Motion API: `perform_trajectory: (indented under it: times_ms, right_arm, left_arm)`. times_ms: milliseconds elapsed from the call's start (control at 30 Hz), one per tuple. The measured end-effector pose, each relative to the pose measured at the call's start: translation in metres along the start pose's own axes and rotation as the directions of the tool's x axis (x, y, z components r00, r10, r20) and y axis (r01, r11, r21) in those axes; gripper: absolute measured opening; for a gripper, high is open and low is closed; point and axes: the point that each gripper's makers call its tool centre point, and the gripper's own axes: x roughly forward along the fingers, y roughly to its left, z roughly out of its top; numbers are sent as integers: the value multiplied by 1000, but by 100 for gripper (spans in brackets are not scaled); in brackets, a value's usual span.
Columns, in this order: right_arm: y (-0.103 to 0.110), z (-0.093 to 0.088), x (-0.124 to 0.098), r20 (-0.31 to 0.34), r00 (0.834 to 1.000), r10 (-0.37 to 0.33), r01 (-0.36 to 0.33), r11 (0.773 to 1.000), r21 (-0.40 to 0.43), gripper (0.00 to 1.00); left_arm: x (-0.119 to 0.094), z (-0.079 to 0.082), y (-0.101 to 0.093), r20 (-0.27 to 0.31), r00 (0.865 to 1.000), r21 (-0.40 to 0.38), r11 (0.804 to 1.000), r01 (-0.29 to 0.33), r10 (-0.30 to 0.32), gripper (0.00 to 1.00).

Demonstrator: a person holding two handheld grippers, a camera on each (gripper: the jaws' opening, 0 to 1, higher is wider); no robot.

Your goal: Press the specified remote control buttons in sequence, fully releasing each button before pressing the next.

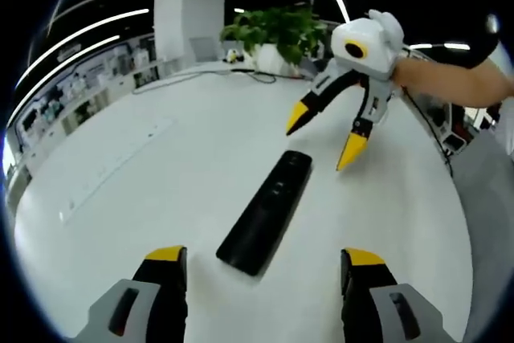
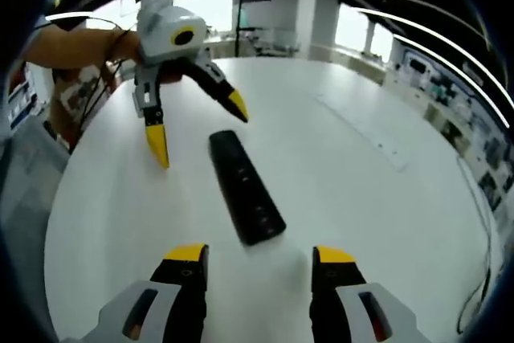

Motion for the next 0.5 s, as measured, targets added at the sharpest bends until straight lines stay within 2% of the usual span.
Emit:
perform_trajectory:
  times_ms: [267,500]
  right_arm:
    - [3,6,4,-25,999,45,-46,997,-62,45]
    - [2,12,10,-47,996,71,-75,992,-103,44]
  left_arm:
    - [1,4,1,-6,1000,19,1000,20,-20,77]
    - [1,2,0,-36,998,27,998,54,-53,74]
